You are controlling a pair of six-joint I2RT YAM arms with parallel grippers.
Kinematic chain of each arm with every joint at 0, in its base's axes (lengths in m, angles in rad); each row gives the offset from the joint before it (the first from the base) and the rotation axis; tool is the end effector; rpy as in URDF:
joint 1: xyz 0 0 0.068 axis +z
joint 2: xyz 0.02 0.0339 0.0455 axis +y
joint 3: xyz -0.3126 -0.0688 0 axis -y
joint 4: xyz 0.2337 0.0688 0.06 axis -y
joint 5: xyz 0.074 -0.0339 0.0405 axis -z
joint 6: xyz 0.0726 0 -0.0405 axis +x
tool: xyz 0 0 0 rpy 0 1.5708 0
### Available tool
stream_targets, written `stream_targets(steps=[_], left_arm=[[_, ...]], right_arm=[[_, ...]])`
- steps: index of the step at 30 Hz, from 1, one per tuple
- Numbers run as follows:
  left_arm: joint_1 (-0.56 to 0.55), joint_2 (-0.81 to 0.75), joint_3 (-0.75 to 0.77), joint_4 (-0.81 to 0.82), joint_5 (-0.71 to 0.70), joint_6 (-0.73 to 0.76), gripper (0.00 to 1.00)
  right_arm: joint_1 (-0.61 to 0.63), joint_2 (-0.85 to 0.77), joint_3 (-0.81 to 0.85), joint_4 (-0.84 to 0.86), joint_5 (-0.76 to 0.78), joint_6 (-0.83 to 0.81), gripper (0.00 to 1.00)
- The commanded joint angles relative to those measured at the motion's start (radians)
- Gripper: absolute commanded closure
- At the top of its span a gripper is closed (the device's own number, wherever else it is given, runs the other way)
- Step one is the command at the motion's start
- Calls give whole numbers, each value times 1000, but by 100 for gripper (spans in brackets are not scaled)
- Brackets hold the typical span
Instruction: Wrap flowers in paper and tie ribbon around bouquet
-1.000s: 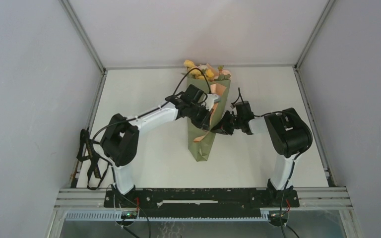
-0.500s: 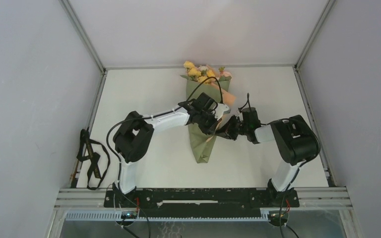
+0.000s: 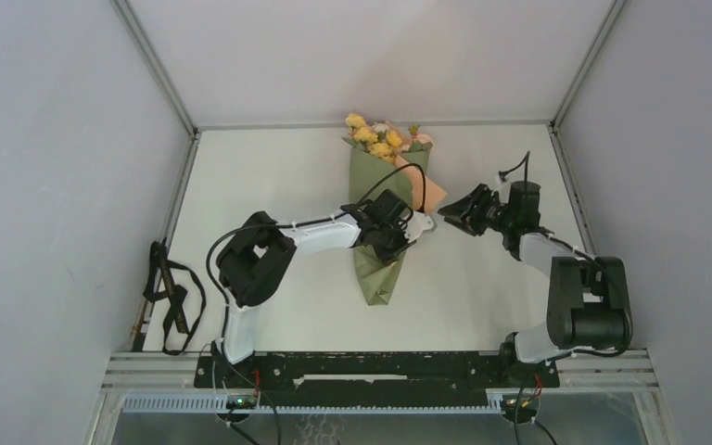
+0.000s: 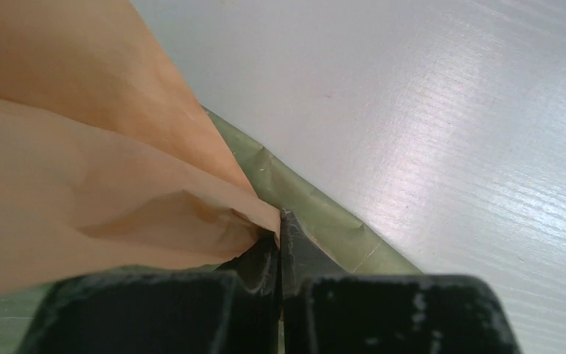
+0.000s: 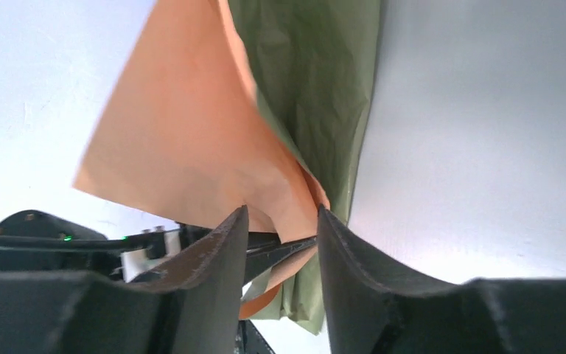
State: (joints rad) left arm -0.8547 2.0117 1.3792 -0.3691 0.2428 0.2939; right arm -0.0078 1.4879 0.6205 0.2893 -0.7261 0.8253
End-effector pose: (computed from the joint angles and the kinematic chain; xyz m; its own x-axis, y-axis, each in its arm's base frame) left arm 0.2857 -0.3549 0.1848 -0.2925 0.7645 -0.5745 0.9424 0.3322 -0.0377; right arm 0.2988 0.0459 0.2155 -0.7749 0.5555 -0.3015 0.0282 0.5070 0.8615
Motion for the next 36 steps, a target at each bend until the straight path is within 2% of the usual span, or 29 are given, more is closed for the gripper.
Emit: stream_targets(steps=[1, 7, 12, 17, 22, 29, 34, 36], left_arm=[[-15, 4, -16, 24, -32, 45, 100], [-16, 3, -12, 19, -34, 43, 100], [-17, 4, -9, 13, -37, 48, 100], [-17, 2, -9, 8, -41, 52, 100], [-18, 2, -8, 4, -44, 56, 100], [-17, 1, -10, 4, -43, 53, 100], [-17, 0, -10, 2, -45, 54, 100], [-17, 1, -8, 0, -43, 55, 100]], right_arm=[[-26, -87, 168, -124, -70, -186, 47], [56, -91, 373, -344, 24, -357, 36], [153, 59, 632, -574, 85, -478, 8], [256, 217, 849, -785, 208, -569, 7], [319, 342, 982, -922, 259, -619, 7], [323, 374, 955, -925, 271, -609, 9], [307, 368, 919, -918, 232, -612, 26], [301, 364, 909, -920, 227, -614, 46]])
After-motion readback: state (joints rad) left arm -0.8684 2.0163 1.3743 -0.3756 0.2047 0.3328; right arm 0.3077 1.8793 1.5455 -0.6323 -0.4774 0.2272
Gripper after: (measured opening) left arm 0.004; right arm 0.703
